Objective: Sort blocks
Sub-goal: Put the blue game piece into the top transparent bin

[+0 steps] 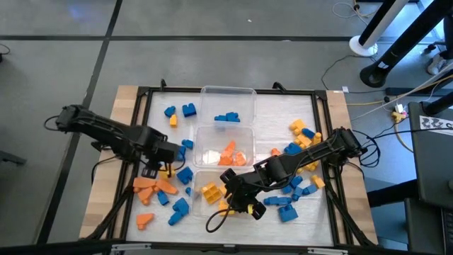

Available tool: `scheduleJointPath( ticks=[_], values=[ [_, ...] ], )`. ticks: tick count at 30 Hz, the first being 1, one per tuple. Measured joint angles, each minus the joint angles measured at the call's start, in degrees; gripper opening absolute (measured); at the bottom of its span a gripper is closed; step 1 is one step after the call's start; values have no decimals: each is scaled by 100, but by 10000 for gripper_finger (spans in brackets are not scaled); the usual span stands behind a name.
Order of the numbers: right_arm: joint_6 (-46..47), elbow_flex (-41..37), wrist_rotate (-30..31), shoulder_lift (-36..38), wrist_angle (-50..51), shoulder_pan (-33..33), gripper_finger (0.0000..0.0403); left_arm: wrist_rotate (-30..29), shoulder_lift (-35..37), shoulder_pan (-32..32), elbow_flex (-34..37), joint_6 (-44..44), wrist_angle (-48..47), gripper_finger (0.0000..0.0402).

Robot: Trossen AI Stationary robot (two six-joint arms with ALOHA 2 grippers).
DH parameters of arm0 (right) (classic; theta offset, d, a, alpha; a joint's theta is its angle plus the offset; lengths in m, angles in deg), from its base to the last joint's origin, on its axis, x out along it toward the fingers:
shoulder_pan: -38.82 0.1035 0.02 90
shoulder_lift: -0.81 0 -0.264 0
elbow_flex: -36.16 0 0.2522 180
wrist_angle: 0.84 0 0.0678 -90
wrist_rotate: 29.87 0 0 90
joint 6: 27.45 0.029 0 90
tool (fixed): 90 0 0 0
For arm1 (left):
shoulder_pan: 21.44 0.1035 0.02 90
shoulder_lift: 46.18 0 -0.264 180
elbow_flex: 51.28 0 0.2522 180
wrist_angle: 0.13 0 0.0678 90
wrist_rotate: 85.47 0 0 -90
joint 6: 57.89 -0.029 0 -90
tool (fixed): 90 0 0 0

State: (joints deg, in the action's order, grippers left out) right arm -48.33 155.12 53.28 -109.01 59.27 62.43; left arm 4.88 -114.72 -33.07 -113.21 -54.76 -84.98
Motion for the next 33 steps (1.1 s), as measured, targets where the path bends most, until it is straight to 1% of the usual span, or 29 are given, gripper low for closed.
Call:
scheduleJointPath(
  ticks=[4, 9, 15, 19, 24, 29, 33],
  values=[
    [0, -1, 0, 0, 0, 0, 230, -1, -461, -1, 0, -431, -9, 186],
    [0, -1, 0, 0, 0, 0, 230, -22, -968, -1, 0, -1353, -42, 186],
    [0, -1, -2, 0, 2, 0, 230, -22, -1301, -1, 0, -1822, -76, 186],
    [0, -1, 0, 2, 2, 0, 230, -20, -1345, -1, 33, -1867, -193, 186],
    [0, -1, -2, 2, 4, 0, 230, 61, -1335, -39, 345, -1823, -173, 186],
    [-2, -1, -2, 2, 5, 0, 230, -369, -1333, -46, 337, -1644, -97, 186],
    [-2, 0, -1, 2, 5, 0, 230, -372, -1333, -49, 361, -1738, 79, 186]
  ],
)
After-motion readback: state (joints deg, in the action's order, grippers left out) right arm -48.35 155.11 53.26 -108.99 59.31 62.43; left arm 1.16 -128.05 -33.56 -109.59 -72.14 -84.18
